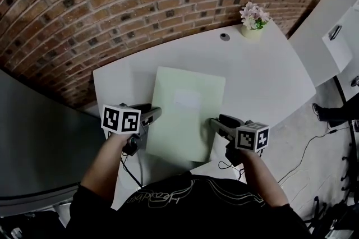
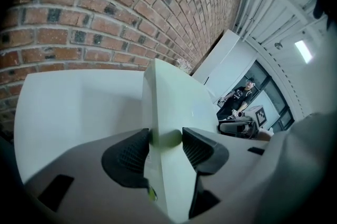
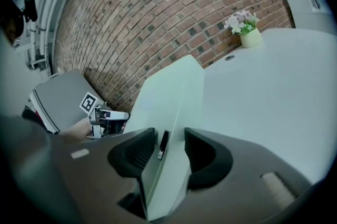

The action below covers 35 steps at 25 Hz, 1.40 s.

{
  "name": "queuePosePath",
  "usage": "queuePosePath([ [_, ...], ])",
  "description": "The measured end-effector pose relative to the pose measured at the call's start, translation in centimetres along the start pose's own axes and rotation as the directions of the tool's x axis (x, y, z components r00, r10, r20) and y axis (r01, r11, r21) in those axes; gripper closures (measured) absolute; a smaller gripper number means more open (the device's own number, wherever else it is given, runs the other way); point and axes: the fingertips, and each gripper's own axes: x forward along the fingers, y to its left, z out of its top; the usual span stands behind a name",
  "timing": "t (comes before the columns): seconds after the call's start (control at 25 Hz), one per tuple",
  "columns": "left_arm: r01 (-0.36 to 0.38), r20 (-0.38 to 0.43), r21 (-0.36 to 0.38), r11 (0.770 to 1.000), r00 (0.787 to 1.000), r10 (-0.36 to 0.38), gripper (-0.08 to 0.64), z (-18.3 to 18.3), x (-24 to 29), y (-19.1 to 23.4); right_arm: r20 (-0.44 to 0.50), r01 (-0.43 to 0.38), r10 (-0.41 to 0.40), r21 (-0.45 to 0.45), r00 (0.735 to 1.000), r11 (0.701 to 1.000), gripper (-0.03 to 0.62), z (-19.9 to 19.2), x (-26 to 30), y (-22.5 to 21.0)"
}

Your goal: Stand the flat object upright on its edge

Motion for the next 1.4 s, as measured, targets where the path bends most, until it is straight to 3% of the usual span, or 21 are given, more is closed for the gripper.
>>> queuePosePath([
  [0.24,-0.009,0.051,0.063,0.998,0.999,0.006,0.360,1.1,-1.6,-1.9,0.070,-0.002,0.014,-0.165,0.997,0.986,0.408,2.0,-1.6,1.1],
  [0.48,-0.016,0.093,0.112,0.994,0.996,0.006,0.362,1.6,-2.6,-3.3,0.114,0.002,0.035,-0.314,0.993,0.950,0.408,3.6,-3.1,2.4],
  [0.68,-0.031,0.142,0.157,0.987,0.990,0.008,0.364,2.0,-3.5,-4.2,0.141,0.013,0.054,-0.433,0.989,0.901,0.408,4.9,-3.9,3.4],
  [0.88,-0.061,0.176,0.203,0.977,0.984,0.025,0.367,2.4,-4.5,-4.8,0.154,0.049,0.045,-0.555,0.987,0.830,0.408,6.1,-4.4,4.8],
  [1.12,-0.105,0.217,0.268,0.958,0.975,0.046,0.373,2.9,-5.1,-5.5,0.166,0.102,0.003,-0.621,0.986,0.777,0.410,6.8,-4.4,5.0],
  [1.4,-0.130,0.273,0.325,0.937,0.961,0.039,0.380,3.1,-5.7,-6.8,0.178,0.146,-0.036,-0.657,0.983,0.740,0.416,6.8,-4.9,4.4],
])
